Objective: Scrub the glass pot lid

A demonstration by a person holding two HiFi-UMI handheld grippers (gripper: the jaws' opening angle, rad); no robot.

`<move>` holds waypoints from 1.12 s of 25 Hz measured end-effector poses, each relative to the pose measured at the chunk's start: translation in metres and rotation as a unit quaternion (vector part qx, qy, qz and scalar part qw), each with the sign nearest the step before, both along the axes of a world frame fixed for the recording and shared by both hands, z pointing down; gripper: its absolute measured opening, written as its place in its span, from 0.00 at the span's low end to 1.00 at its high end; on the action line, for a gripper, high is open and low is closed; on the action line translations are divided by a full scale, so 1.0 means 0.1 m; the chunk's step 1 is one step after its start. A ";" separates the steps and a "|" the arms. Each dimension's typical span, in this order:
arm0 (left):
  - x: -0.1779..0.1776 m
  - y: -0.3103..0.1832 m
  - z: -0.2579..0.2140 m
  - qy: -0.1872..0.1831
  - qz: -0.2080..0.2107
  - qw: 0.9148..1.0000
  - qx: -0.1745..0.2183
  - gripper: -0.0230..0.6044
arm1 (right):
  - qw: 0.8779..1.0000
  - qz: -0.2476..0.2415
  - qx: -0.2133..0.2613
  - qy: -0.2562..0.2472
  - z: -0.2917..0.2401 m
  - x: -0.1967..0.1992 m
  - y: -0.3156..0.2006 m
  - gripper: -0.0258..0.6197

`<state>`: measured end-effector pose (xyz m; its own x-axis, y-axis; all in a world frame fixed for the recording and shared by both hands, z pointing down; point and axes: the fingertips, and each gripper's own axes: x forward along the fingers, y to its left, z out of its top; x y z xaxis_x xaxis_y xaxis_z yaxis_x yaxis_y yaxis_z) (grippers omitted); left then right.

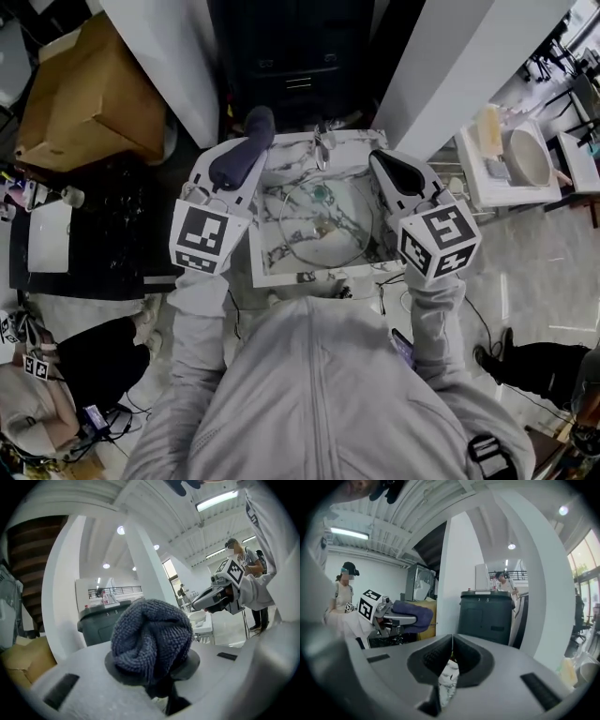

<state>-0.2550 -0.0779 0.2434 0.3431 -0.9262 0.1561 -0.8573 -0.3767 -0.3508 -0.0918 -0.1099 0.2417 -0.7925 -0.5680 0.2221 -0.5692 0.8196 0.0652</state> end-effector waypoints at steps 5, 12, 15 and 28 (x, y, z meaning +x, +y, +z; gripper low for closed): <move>0.01 0.02 -0.36 -0.024 -0.013 0.999 0.040 0.17 | 1.000 0.002 0.031 0.001 -0.25 0.00 0.00 0.09; 0.13 0.04 -0.50 -0.019 0.007 0.998 0.061 0.17 | 0.998 0.000 0.059 0.018 -0.30 -0.03 0.05 0.09; 0.14 0.04 -0.48 -0.015 0.012 0.998 0.060 0.17 | 0.998 0.000 0.060 0.017 -0.28 -0.05 0.05 0.09; 0.15 0.10 -0.35 -0.003 0.034 0.998 0.054 0.17 | 0.998 0.003 0.060 0.019 -0.19 -0.08 0.08 0.09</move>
